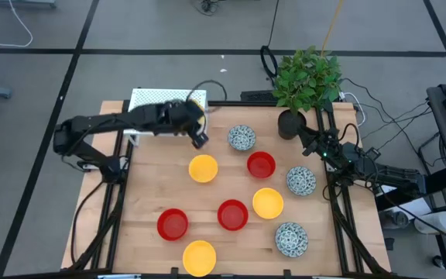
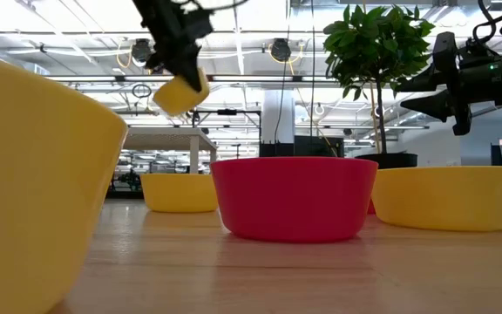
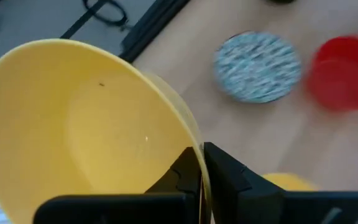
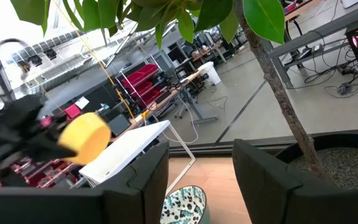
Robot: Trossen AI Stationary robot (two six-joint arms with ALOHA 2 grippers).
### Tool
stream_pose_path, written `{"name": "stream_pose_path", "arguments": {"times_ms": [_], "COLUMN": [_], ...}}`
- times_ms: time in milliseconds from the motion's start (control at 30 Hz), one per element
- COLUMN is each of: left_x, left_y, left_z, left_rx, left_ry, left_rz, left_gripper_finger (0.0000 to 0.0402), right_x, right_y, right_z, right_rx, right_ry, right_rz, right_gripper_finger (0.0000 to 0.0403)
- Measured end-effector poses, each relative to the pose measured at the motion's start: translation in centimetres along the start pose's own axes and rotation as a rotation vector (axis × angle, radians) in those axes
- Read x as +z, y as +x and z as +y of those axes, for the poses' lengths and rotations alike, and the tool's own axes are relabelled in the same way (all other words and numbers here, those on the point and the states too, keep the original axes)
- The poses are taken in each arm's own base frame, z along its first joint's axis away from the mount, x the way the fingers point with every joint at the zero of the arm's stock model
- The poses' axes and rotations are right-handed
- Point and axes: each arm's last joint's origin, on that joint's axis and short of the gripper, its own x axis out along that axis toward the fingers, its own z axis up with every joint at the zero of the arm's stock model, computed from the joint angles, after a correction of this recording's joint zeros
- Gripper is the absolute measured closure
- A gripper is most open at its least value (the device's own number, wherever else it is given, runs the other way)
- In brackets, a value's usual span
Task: Pick & Place Mini bowls
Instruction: Put the yellow bowl on the shelf
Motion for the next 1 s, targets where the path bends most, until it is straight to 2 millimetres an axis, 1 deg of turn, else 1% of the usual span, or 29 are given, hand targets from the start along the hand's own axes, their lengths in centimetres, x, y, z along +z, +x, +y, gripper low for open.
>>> {"name": "stream_pose_path", "arguments": {"times_ms": [100, 200, 300, 367, 467, 567, 700, 867, 1000], "left_x": [-0.1, -0.6, -1.3, -1.7, -2.4, -3.0, -3.3, -3.6, -3.9], "left_y": [0.6, 1.0, 1.0, 1.0, 0.9, 0.7, 0.8, 0.7, 0.6], "left_z": [2.6, 5.1, 7.1, 8.3, 9.7, 11.0, 12.4, 14.5, 16.0], "left_rx": [0.043, 0.072, 0.114, 0.131, 0.135, 0.15, 0.213, 0.236, 0.242], "left_ry": [0.034, 0.03, 0.06, 0.073, 0.074, 0.059, 0.083, 0.032, 0.031], "left_rz": [0.073, 0.164, 0.26, 0.317, 0.403, 0.472, 0.496, 0.514, 0.53], "left_gripper_finger": [0.0395, 0.039, 0.038, 0.0384, 0.0395, 0.039, 0.0382, 0.0396, 0.038], "right_x": [0.0, 0.0, 0.0, 0.0, 0.0, 0.0, 0.0, 0.0, 0.0], "right_y": [0.0, 0.0, 0.0, 0.0, 0.0, 0.0, 0.0, 0.0, 0.0], "right_z": [0.0, 0.0, 0.0, 0.0, 0.0, 0.0, 0.0, 0.0, 0.0], "right_rx": [0.0, 0.0, 0.0, 0.0, 0.0, 0.0, 0.0, 0.0, 0.0], "right_ry": [0.0, 0.0, 0.0, 0.0, 0.0, 0.0, 0.0, 0.0, 0.0], "right_rz": [0.0, 0.0, 0.0, 0.0, 0.0, 0.0, 0.0, 0.0, 0.0], "right_gripper_finger": [0.0238, 0.0238, 0.0238, 0.0238, 0.0238, 0.0238, 0.0238, 0.0238, 0.0238]}}
